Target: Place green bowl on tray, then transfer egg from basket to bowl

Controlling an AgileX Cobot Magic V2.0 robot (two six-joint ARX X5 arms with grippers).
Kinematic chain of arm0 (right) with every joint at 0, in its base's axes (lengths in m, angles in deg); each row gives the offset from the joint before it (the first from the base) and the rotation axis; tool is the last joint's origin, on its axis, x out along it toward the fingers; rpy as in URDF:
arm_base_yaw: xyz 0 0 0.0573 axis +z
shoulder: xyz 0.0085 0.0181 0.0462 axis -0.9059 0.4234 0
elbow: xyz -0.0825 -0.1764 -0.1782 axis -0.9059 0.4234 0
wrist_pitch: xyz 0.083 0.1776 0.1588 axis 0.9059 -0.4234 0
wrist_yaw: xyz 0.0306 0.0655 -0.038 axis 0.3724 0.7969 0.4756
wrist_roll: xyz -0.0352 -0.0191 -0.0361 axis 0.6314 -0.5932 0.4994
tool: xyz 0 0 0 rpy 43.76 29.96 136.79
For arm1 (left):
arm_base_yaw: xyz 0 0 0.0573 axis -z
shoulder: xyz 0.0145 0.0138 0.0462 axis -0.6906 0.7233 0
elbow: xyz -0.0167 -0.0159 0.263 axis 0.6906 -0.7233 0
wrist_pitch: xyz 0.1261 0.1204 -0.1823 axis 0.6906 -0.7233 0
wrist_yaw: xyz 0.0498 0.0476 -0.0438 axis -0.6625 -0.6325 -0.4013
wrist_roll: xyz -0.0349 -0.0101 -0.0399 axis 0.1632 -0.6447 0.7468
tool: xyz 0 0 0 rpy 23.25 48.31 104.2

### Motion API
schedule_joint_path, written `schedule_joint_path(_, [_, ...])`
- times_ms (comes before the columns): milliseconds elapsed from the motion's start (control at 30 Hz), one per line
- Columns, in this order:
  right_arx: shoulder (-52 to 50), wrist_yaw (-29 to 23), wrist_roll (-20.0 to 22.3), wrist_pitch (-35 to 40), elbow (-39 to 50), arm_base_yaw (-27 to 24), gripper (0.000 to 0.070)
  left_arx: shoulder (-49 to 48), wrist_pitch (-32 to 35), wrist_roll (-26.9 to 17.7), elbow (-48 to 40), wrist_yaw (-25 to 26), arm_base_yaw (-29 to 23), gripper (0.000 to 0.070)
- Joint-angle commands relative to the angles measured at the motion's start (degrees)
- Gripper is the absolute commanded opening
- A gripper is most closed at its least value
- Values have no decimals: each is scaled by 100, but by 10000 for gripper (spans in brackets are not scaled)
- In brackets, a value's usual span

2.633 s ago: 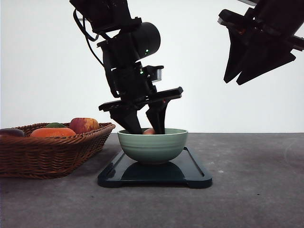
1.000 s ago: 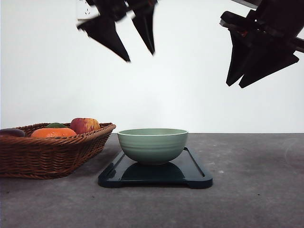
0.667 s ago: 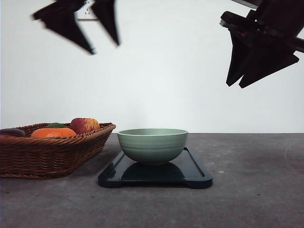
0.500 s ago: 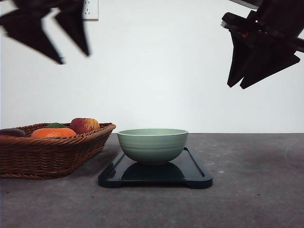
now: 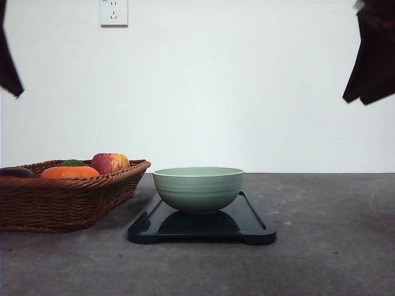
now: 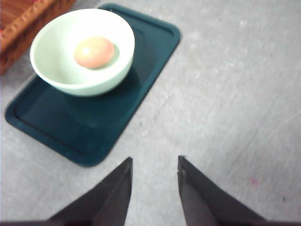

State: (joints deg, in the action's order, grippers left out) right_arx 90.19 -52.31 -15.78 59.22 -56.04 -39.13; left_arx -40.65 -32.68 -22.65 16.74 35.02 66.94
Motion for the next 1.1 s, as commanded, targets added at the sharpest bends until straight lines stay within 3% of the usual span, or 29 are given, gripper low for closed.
schedule_joint_path(0, [11,15,50,46,-37,31,188,3,-5,20,31,-24,22,390])
schedule_joint_path(200, [4,2,50,53,-37,31,186,-13,-79,8,31,-24,22,387])
schedule_joint_path(267, [4,0,46,94,-37,31,88,-13,-64,9,31,-24,22,237])
schedule_joint_path(300, [4,-1,48,100,-37,31,27,-13,-73,19,33,-18,23,69])
schedule_joint_path(333, [4,-3,40,106,-37,31,4,-15,-74,26,33,-14,25,0])
schedule_joint_path(867, [1,138,29,231,-37,31,7,-18,-84,-3,36,-5,28,0])
schedule_joint_path(1000, [1,137,29,231,-38,31,7,-105,-110,-478,23,-17,-22,0])
schedule_joint_path(1067, [1,138,29,231,-39,31,7,-269,35,-480,-60,-20,-166,0])
